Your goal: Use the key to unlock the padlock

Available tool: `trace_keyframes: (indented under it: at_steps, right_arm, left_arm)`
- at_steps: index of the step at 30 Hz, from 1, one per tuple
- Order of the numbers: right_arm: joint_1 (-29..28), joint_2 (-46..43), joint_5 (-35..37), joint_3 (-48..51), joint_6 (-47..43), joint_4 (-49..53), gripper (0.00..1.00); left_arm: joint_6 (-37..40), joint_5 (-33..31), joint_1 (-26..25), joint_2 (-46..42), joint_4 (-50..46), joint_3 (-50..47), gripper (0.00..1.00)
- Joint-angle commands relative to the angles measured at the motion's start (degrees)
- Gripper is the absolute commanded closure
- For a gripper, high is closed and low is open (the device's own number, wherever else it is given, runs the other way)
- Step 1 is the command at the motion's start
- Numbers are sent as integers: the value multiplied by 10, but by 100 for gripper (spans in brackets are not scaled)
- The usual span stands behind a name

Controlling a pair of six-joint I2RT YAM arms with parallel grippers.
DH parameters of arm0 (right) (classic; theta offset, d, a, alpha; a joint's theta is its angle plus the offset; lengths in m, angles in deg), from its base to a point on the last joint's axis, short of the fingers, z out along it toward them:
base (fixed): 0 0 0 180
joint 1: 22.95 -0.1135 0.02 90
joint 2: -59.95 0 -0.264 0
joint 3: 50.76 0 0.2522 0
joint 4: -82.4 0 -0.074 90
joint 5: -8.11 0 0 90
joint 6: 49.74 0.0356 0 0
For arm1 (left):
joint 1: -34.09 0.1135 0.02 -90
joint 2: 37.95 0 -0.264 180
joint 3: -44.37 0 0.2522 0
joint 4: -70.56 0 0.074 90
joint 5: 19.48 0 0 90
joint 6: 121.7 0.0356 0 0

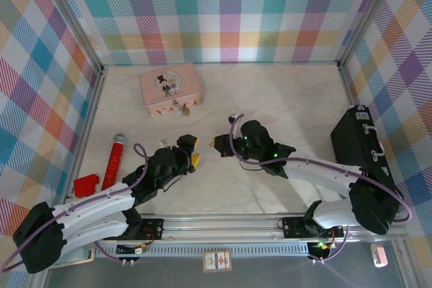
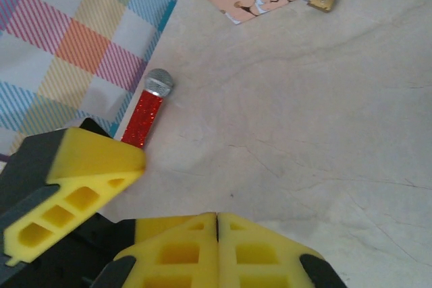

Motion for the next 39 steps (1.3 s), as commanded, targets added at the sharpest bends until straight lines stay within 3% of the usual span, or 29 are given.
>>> trace_keyframes:
  at_steps: [1, 10, 25, 34, 39]
  right_arm:
    - [-21, 15, -7, -14, -3, -47, 100]
    - [-40, 38, -8, -21, -13, -67, 100]
    - [-55, 41, -9, -10, -19, -76, 100]
    - [-58, 46, -13, -27, -25, -71, 100]
    - [-58, 43, 18, -44, -35, -32, 100]
  left_arm:
    - [-20, -10, -15, 23, 75, 8, 29]
    - [-36, -5, -25, 57, 129, 2, 33]
    - [-27, -22, -24, 27, 95, -5, 43]
    - [-24, -16, -25, 31, 95, -5, 38]
    - [-23, -2, -25, 38, 86, 2, 25]
